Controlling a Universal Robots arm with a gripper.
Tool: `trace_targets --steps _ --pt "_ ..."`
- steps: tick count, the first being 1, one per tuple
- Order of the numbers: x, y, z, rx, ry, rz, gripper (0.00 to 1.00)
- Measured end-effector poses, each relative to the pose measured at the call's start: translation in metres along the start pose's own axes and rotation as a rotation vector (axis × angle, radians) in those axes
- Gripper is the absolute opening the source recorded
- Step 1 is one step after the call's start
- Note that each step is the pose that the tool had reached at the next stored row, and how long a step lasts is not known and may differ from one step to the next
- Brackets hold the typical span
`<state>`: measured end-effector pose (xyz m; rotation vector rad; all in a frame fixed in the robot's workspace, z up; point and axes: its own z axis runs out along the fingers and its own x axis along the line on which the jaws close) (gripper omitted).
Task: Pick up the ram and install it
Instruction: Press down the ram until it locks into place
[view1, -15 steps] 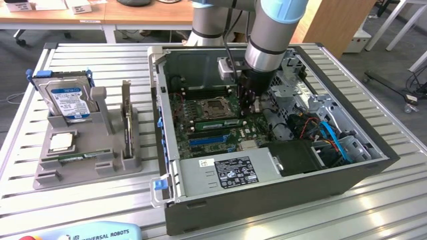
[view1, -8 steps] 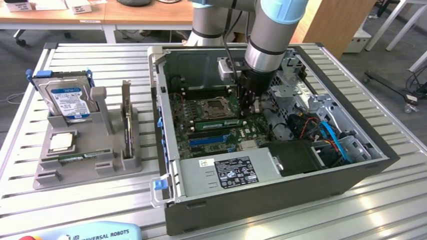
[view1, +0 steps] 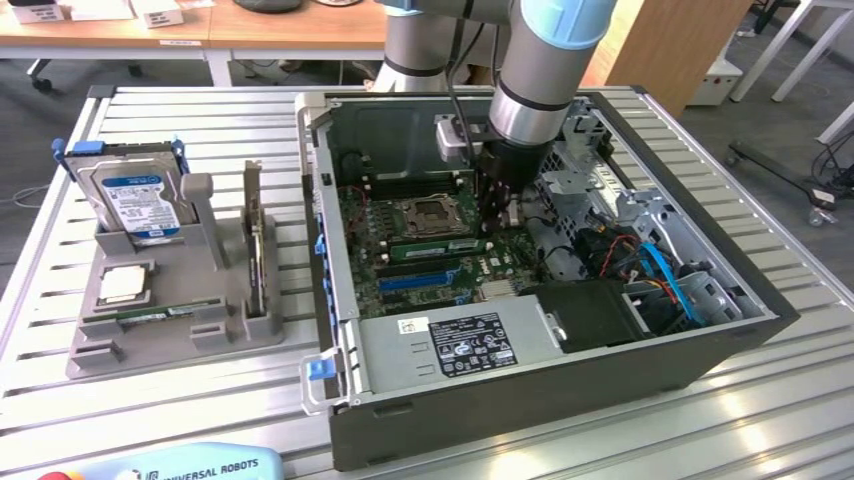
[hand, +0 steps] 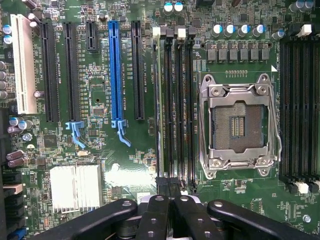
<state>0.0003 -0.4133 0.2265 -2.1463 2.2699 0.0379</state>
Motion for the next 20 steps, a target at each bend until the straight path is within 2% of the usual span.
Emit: trace_targets --steps 20 --pt "0.0001 0.0 0.0029 0.0001 0.0 0.0 0.1"
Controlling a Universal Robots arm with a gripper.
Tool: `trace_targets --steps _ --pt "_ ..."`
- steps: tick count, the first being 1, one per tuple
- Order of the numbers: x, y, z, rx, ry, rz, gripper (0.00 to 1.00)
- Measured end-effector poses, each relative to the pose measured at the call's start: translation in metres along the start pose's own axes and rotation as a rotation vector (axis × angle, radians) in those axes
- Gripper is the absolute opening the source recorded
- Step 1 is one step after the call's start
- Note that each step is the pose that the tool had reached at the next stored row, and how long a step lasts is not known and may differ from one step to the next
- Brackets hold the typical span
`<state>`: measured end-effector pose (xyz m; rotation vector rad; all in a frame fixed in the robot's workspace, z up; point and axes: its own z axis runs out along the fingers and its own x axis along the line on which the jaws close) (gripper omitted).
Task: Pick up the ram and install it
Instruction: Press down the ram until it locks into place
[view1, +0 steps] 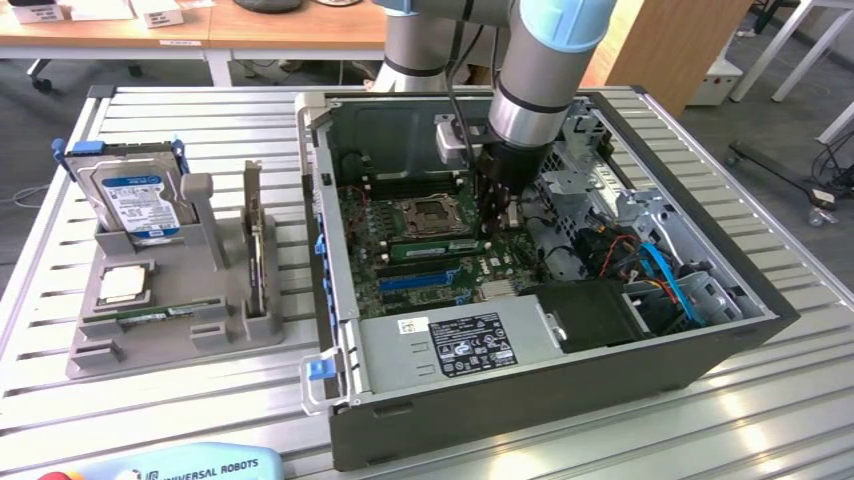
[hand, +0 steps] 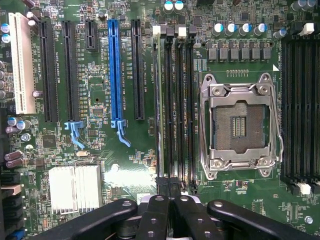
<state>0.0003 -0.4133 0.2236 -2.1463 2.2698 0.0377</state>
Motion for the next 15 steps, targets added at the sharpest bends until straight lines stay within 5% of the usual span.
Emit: trace_targets --steps 15 --pt "0.0 0.0 0.0006 -0.0002 0.0 0.0 0.1"
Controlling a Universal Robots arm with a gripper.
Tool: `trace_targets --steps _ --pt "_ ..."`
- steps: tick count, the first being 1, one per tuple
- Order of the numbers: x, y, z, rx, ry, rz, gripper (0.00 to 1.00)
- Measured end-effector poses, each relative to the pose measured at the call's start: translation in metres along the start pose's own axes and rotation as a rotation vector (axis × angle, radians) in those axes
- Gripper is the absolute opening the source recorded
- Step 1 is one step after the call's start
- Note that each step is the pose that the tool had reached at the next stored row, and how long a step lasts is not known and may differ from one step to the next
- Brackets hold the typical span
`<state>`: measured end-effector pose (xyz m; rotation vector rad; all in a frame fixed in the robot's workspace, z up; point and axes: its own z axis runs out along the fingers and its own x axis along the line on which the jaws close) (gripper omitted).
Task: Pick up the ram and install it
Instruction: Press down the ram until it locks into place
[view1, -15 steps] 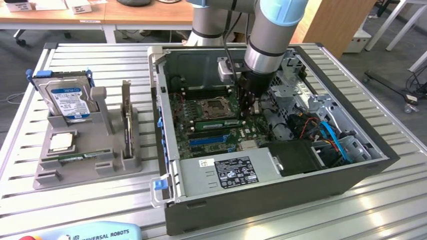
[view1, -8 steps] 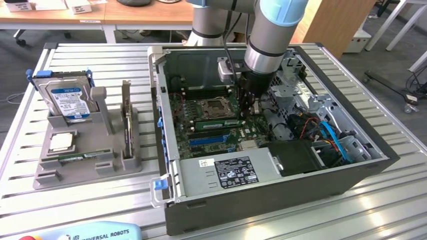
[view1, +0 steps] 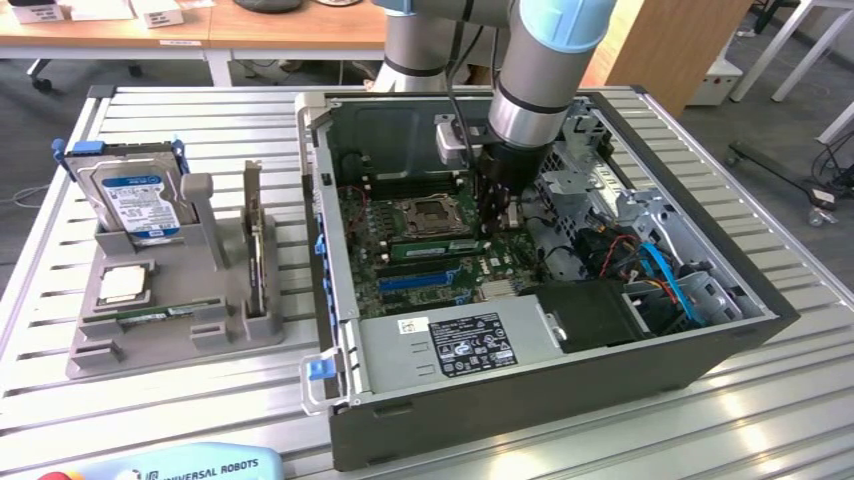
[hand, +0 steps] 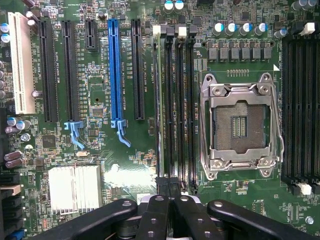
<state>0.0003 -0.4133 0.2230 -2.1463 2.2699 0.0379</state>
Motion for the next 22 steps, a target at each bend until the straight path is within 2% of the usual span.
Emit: trace_targets --steps 3,5,14,22 --pt "0.0 0.0 -0.0016 0.0003 -0.0011 0.0 0.1" --pt "0.0 0.0 -0.0041 0.0 0.0002 0.0 0.1" --pt "-0.001 0.0001 -0.0192 0.0001 0.002 0.0 0.1" --pt "0.0 0.0018 -0.0195 0.0002 0.0022 0.0 0.1"
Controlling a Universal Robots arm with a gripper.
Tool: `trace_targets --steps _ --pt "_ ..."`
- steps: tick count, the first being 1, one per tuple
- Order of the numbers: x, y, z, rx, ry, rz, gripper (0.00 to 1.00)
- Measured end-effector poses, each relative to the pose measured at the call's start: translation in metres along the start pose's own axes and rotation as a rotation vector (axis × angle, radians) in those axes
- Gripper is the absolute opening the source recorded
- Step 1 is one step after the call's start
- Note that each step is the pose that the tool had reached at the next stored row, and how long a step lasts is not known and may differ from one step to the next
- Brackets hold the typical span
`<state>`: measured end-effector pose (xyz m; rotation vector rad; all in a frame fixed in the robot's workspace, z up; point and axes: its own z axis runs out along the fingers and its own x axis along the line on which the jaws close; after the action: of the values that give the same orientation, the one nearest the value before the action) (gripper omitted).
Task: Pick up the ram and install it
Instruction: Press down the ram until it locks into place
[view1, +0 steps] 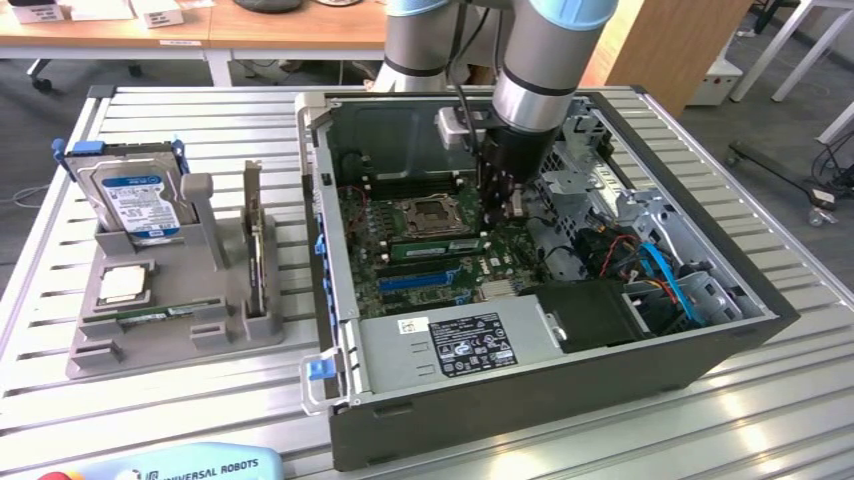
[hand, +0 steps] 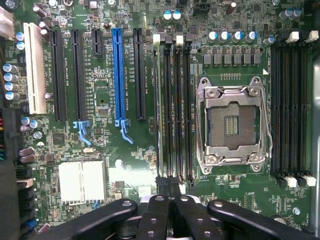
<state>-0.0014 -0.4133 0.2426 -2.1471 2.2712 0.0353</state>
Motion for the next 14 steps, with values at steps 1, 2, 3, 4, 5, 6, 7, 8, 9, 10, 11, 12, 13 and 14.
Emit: trace_targets --steps 1,2,3,4,5,6,7,8,9,10,11,12,13,14 --pt "0.0 0.0019 0.0 -0.0001 0.0 0.0 0.1" --pt "0.0 0.0045 0.0001 -0.0001 0.0001 0.0 0.1" --pt "0.0 0.0074 0.0001 -0.0001 0.0 0.0 0.1" --pt "0.001 0.0108 0.0002 -0.0001 -0.0001 0.0 0.1" --pt "0.001 0.0142 0.0003 0.0 -0.0002 0.001 0.1" --pt "0.001 0.0173 0.0004 0.0 -0.0003 0.001 0.1" --pt "0.001 0.0205 0.0004 0.0 -0.0002 0.001 0.1" --pt "0.001 0.0236 0.0005 0.0 -0.0002 0.002 0.1" --pt "0.001 0.0267 0.0005 0.0 -0.0001 0.002 0.1" --pt "0.001 0.0297 0.0005 0.0 -0.0001 0.003 0.1" --pt "0.001 0.0329 0.0006 0.0 -0.0002 0.003 0.1" --pt "0.002 0.0358 0.0007 0.0 -0.0002 0.003 0.1" --pt "0.002 0.0387 0.0007 0.0 -0.0001 0.004 0.1" --pt "0.002 0.0414 0.0007 0.0 -0.0001 0.004 0.1"
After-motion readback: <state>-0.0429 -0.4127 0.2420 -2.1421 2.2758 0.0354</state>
